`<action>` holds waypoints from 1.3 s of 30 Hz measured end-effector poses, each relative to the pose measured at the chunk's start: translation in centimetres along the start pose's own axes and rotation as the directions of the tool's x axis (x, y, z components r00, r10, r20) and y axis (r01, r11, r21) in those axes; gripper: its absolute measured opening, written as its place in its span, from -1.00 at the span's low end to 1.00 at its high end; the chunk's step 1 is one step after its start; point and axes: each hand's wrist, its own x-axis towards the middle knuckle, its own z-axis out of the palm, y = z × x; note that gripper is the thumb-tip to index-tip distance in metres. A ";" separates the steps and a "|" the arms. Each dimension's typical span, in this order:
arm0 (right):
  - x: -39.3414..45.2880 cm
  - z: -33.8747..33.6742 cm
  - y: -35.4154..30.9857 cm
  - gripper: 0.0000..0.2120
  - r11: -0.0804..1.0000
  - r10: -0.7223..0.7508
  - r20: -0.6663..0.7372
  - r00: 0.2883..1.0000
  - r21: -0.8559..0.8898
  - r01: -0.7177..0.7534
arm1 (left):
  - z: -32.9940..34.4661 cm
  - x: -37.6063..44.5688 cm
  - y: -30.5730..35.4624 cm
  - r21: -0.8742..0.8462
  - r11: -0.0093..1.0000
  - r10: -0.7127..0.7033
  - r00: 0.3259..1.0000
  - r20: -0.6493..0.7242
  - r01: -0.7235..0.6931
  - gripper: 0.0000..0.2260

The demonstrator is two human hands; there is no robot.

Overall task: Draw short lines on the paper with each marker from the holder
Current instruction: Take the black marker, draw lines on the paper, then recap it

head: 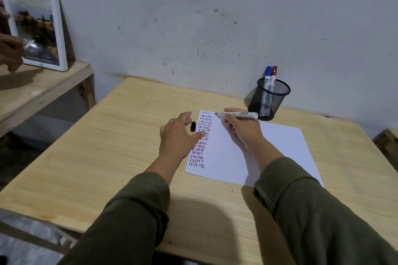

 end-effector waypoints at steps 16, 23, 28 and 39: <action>-0.1 -0.3 -0.1 -0.79 0.999 0.009 0.001 1.000 0.037 -0.009 | -0.1 -0.1 0.2 0.019 1.000 0.006 1.000 0.004 -0.006 -0.42; -0.5 -0.7 -0.9 -0.79 0.999 0.041 -0.006 0.999 0.030 -0.040 | 0.1 0.0 0.1 -0.127 0.992 0.013 0.998 -0.057 -0.020 -0.85; -2.7 -1.0 -2.2 -0.83 0.999 0.018 -0.050 0.999 0.033 -0.017 | -0.4 -0.3 0.9 -0.197 0.980 -0.016 0.997 -0.077 0.000 -0.89; -7.6 -3.2 -7.2 -0.87 0.982 -0.188 0.049 0.981 0.042 0.186 | -3.4 -1.0 9.1 -0.606 0.795 -0.153 0.978 -0.143 0.035 -0.86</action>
